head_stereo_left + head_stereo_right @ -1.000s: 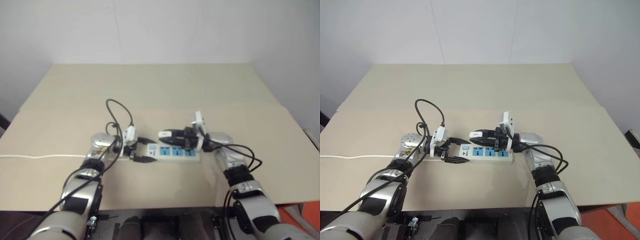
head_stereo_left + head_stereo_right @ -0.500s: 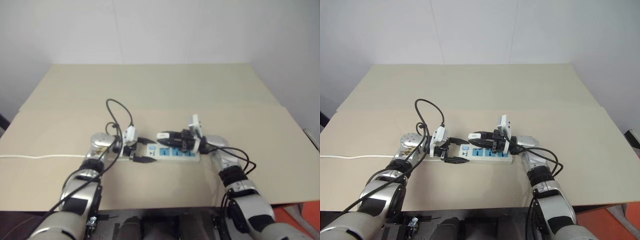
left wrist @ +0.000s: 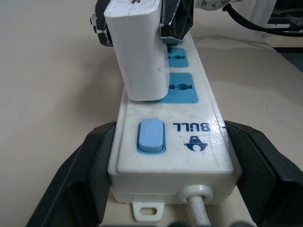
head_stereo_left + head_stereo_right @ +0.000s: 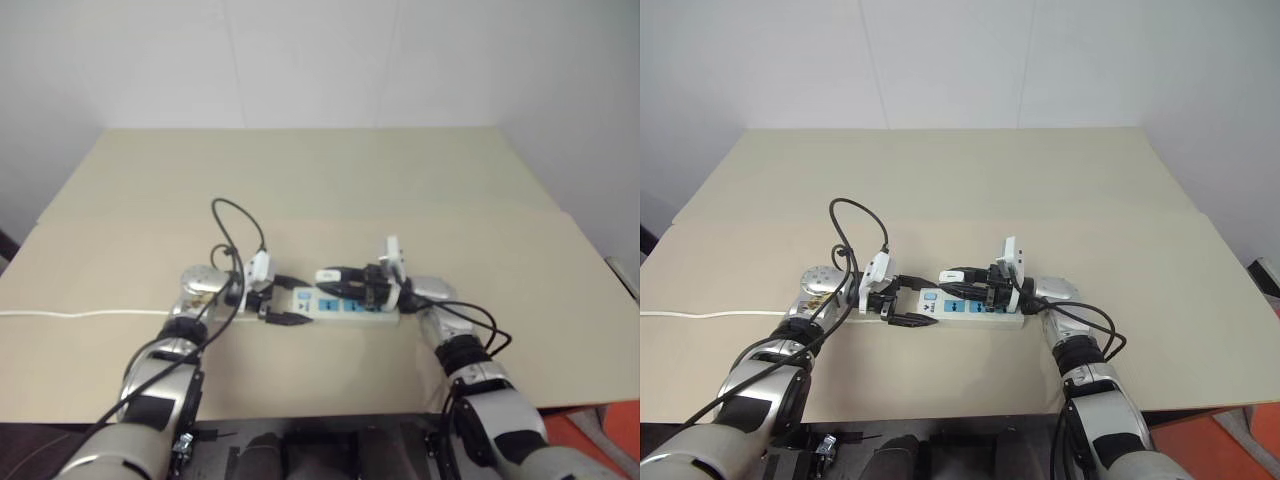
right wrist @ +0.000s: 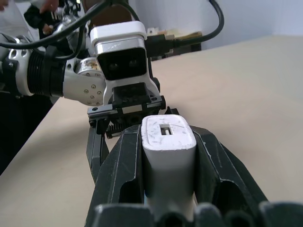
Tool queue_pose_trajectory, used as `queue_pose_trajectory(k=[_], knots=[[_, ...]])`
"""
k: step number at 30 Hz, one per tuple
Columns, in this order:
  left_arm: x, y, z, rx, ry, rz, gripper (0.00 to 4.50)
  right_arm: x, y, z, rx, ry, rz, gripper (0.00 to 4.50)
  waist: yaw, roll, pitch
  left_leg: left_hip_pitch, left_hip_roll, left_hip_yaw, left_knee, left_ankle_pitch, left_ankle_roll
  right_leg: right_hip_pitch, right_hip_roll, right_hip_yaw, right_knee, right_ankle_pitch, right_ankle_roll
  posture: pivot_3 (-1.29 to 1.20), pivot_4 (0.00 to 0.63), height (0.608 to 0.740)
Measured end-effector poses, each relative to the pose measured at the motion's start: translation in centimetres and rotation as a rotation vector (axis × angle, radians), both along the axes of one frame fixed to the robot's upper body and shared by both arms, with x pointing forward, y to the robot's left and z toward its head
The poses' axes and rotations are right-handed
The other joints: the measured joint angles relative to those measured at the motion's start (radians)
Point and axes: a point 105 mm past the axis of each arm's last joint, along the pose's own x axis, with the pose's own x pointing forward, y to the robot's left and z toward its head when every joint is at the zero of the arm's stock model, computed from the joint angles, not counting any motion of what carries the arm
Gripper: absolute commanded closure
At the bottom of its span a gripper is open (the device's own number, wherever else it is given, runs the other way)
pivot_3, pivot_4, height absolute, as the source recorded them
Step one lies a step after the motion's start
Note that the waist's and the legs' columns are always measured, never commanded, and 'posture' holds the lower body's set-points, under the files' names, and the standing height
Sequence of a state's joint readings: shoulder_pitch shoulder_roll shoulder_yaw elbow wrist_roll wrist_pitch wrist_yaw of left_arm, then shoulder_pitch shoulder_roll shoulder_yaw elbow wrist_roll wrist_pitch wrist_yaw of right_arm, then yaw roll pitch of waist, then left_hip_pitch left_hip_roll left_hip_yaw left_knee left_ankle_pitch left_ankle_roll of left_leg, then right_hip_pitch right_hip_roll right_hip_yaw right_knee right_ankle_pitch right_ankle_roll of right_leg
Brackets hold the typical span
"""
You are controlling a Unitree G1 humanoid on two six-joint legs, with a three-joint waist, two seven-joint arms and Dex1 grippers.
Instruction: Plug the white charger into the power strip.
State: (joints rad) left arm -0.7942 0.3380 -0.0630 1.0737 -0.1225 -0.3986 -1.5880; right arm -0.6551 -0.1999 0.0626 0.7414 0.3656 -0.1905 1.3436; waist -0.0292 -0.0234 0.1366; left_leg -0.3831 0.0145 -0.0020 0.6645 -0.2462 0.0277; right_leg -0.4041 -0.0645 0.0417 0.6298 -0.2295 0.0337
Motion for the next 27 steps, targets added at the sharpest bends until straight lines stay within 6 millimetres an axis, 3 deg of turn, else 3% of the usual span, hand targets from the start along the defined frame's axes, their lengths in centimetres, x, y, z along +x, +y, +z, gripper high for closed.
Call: queue_pose_trajectory(k=[8,27], knots=[[0.0,0.1,-0.2,0.019,0.007,-0.001,1.25,-0.1,0.2,-0.7,-0.017,-0.085,0.011,3.36,-0.009,-0.002,-0.001,0.005,0.000,0.000,0.000,0.000,0.000,0.004,0.000,0.000,0.000,0.000,0.000,0.00,0.150,0.740],[-0.2,0.5,-0.5,0.027,0.013,0.016,1.25,0.0,0.6,-1.7,-0.085,-0.066,0.036,3.36,-0.014,-0.002,-0.002,0.016,0.001,0.000,-0.003,-0.001,-0.001,0.014,0.000,0.001,-0.001,-0.002,-0.002,0.00,0.150,0.740]])
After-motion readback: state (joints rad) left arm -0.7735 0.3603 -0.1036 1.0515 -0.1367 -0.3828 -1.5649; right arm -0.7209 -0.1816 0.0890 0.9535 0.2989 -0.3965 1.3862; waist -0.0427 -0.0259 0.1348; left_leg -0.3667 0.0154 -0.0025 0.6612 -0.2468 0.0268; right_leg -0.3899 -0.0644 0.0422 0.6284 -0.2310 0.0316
